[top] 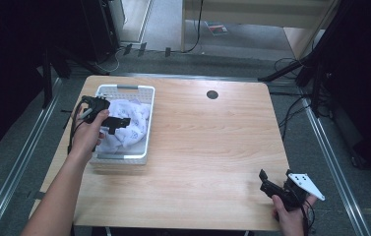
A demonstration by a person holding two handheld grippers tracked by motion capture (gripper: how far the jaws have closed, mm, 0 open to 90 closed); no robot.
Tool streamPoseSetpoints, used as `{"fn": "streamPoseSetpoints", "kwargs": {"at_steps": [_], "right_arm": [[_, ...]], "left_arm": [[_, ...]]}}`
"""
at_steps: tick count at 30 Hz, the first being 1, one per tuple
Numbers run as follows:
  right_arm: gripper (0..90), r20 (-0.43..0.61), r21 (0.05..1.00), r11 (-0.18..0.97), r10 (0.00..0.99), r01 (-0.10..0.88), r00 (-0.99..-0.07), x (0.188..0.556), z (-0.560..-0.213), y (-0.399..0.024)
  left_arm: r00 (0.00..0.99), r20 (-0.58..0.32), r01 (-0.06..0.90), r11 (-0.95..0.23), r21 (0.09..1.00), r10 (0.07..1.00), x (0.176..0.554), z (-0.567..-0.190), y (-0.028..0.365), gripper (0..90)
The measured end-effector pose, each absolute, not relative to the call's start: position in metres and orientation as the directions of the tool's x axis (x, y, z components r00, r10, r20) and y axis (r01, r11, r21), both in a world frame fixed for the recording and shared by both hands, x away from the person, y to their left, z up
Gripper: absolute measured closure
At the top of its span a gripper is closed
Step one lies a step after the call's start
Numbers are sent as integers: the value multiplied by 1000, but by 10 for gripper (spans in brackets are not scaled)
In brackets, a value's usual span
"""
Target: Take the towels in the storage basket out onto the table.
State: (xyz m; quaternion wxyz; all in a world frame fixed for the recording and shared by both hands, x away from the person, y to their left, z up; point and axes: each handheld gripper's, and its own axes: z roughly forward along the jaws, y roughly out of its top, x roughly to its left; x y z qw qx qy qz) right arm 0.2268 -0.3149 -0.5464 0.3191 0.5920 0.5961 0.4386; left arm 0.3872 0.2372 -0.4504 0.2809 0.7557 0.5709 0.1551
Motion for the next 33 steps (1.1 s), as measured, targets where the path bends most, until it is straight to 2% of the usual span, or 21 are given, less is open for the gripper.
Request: {"fn": "streamPoseSetpoints", "kwargs": {"at_steps": [3, 7, 10, 20, 23, 25, 29, 33], "right_arm": [[26, 141, 900, -88, 986, 428, -94, 227, -546, -315], [26, 142, 900, -88, 985, 427, -95, 227, -546, -315], [26, 143, 900, -89, 985, 428, -95, 226, -546, -315], [26, 143, 900, -89, 985, 426, -96, 226, -546, -315], [26, 146, 899, -92, 985, 429, -95, 226, -546, -315], [26, 143, 900, -89, 985, 427, -96, 227, -546, -315], [26, 143, 898, -89, 985, 430, -93, 227, -546, -315], [26, 144, 900, -91, 985, 427, -94, 227, -546, -315]], "left_arm": [[308, -75, 815, -223, 534, 948, 399, -460, 231, 0], [227, -11, 866, -196, 460, 974, 414, -477, 230, 0], [258, 3, 880, -236, 412, 966, 418, -489, 223, 0], [245, 31, 890, -237, 389, 969, 422, -499, 221, 0], [229, 33, 896, -224, 384, 973, 421, -487, 222, 0], [216, 23, 885, -206, 417, 976, 419, -476, 224, 0], [171, 43, 925, -175, 336, 984, 427, -483, 231, 0], [157, 27, 932, -157, 327, 987, 429, -494, 231, 0]]}}
